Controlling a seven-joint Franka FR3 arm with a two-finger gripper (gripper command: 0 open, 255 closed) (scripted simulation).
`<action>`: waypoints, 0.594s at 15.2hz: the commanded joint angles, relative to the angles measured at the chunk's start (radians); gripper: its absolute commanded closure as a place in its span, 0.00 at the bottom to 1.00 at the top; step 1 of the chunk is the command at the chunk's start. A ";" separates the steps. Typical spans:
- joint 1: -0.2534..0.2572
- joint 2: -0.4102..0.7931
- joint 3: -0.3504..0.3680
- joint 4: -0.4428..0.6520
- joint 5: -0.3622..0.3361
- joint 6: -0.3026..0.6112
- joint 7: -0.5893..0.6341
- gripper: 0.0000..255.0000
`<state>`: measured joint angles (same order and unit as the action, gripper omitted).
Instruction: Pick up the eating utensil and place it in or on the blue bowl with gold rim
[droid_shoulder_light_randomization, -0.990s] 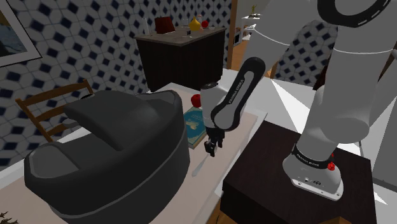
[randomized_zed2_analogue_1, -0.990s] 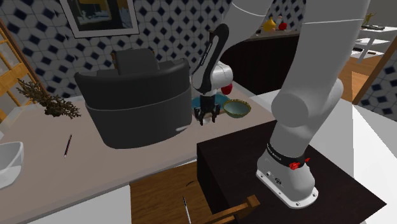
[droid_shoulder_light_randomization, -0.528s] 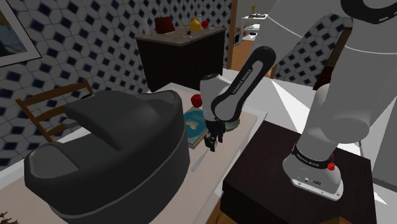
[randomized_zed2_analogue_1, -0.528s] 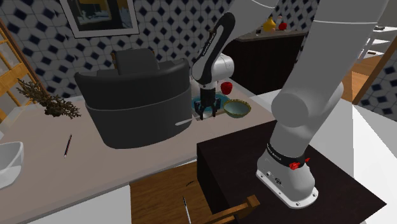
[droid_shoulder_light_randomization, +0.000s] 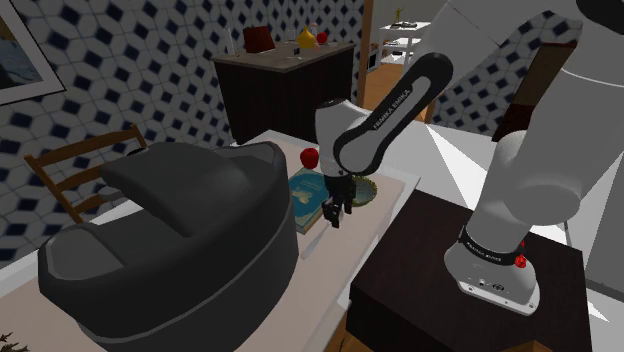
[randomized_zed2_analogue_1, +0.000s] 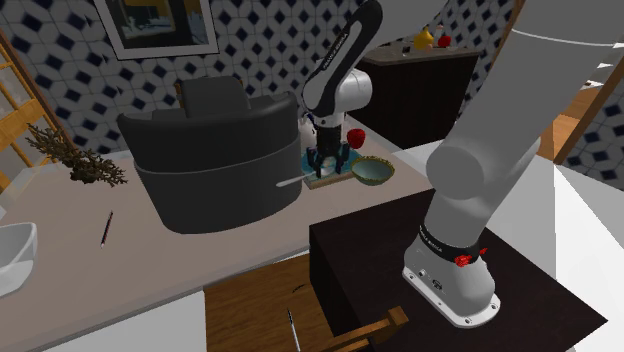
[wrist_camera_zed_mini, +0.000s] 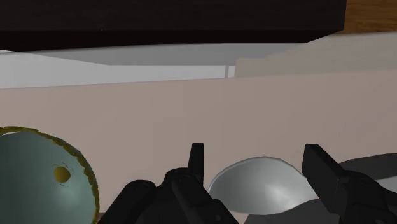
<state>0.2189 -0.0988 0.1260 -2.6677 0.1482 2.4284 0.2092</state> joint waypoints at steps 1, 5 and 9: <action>-0.025 -0.004 -0.027 -0.002 -0.016 -0.006 -0.039 1.00; -0.090 -0.005 -0.096 0.003 -0.057 -0.019 -0.139 1.00; -0.153 0.011 -0.163 0.028 -0.097 -0.033 -0.236 1.00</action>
<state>0.0808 -0.0965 -0.0207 -2.6429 0.0608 2.3916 -0.0010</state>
